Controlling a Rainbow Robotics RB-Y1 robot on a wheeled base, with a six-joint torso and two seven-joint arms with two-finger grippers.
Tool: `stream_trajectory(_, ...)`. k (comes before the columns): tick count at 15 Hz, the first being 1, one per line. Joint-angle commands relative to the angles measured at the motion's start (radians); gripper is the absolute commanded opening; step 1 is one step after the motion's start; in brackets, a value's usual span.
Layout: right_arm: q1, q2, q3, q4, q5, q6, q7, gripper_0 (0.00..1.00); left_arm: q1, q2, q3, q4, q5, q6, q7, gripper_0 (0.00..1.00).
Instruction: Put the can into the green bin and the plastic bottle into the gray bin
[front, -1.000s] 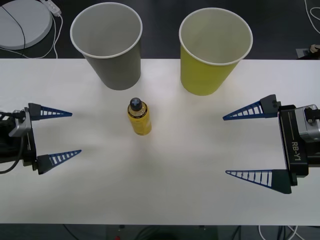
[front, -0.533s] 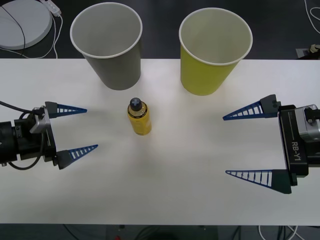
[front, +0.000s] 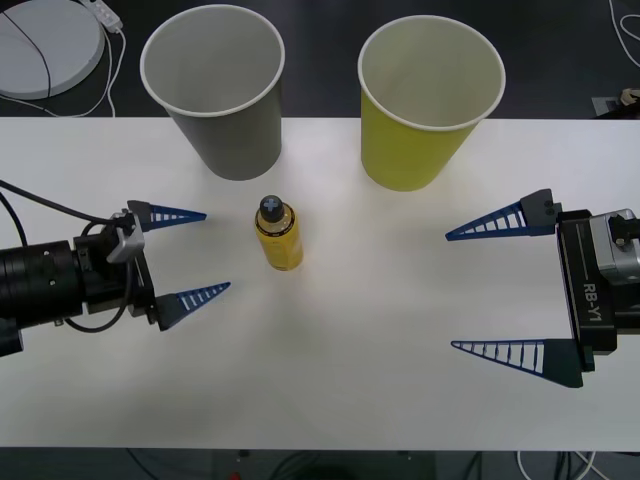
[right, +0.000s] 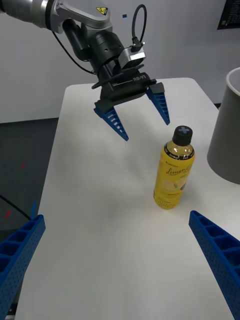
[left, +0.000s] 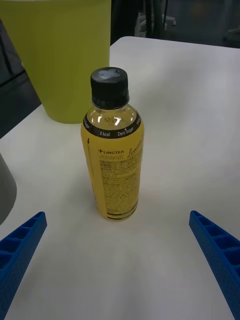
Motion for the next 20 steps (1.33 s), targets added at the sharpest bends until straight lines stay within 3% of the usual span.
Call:
stream_trajectory(1, 0.000, 0.000, 0.000, 0.000, 0.000, 0.000, 0.000, 1.00, -0.017, -0.045, 0.000, 0.000, -0.055, 0.001, 0.015, 1.00)
stream_trajectory(4, 0.000, 0.000, 0.000, 0.000, 0.000, 0.000, 0.000, 1.00, -0.038, -0.088, -0.005, 0.000, -0.112, 0.001, 0.040, 1.00)
stream_trajectory(16, 0.000, 0.000, 0.000, 0.000, 0.000, 0.000, 0.000, 1.00, -0.188, -0.164, -0.110, 0.116, -0.106, 0.041, 0.060, 1.00)
stream_trajectory(20, 0.000, 0.000, 0.000, 0.000, 0.000, 0.000, 0.000, 1.00, -0.198, -0.223, -0.110, 0.116, -0.167, 0.041, 0.081, 1.00)
